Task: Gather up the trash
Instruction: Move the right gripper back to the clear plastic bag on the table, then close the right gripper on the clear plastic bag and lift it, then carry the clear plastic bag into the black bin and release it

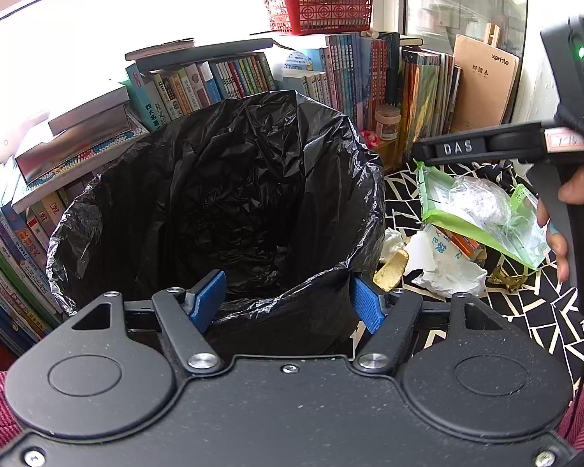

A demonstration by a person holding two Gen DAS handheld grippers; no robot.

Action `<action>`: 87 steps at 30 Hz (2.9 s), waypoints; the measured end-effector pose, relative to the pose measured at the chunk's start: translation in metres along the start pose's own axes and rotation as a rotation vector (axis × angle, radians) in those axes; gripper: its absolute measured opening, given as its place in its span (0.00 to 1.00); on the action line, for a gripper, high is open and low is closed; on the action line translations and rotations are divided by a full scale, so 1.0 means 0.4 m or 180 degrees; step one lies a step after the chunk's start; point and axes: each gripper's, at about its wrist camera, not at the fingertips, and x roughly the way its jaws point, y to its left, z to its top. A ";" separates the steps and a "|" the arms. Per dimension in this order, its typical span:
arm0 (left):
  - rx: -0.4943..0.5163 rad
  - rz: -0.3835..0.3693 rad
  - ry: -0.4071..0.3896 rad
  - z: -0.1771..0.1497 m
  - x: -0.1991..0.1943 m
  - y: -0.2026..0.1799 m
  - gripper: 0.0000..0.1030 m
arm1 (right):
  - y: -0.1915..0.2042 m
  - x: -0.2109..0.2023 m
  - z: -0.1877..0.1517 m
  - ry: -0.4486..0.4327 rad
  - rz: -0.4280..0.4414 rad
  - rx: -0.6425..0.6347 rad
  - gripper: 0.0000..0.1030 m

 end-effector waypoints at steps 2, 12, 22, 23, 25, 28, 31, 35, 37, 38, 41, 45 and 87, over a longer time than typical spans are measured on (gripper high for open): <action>-0.0002 0.0003 0.0001 -0.001 0.000 -0.001 0.65 | -0.020 0.021 -0.016 0.0051 -0.0103 0.0030 0.83; 0.0010 0.0011 -0.0003 -0.003 0.001 -0.003 0.66 | -0.077 0.068 -0.041 0.0165 -0.0371 0.0095 0.83; 0.0007 0.0004 -0.0004 -0.004 0.000 -0.006 0.66 | -0.161 0.145 -0.074 0.0422 -0.0623 0.0318 0.83; 0.0008 0.0000 -0.0005 -0.004 -0.001 -0.007 0.66 | -0.183 0.157 -0.081 0.0460 -0.0670 0.0397 0.83; 0.0006 0.0000 -0.0005 -0.004 -0.001 -0.007 0.66 | -0.232 0.177 -0.094 0.0523 -0.0743 0.0614 0.83; 0.0005 -0.0011 -0.0007 -0.004 -0.002 -0.005 0.66 | -0.307 0.203 -0.120 0.0571 -0.0786 0.1076 0.83; 0.0005 -0.0015 -0.0008 -0.004 -0.004 -0.004 0.66 | -0.359 0.235 -0.156 0.0661 -0.0809 0.1459 0.84; 0.0007 -0.0016 -0.0009 -0.005 -0.004 -0.004 0.66 | -0.377 0.268 -0.193 0.0680 -0.0908 0.1505 0.85; 0.0008 -0.0020 -0.0010 -0.004 -0.004 -0.003 0.66 | -0.381 0.271 -0.196 0.0617 -0.0938 0.1527 0.89; 0.0008 -0.0022 -0.0011 -0.004 -0.005 -0.003 0.66 | -0.381 0.271 -0.193 0.0583 -0.0932 0.1530 0.91; 0.0009 -0.0020 -0.0010 -0.004 -0.004 -0.003 0.66 | -0.377 0.274 -0.181 0.0478 -0.0905 0.1444 1.00; 0.0008 -0.0019 -0.0010 -0.004 -0.004 -0.003 0.66 | -0.376 0.298 -0.169 0.0468 -0.0901 0.1312 1.00; 0.0045 0.0032 -0.0012 -0.005 0.003 -0.009 0.69 | -0.188 -0.069 0.096 -0.0889 0.2008 0.1573 0.40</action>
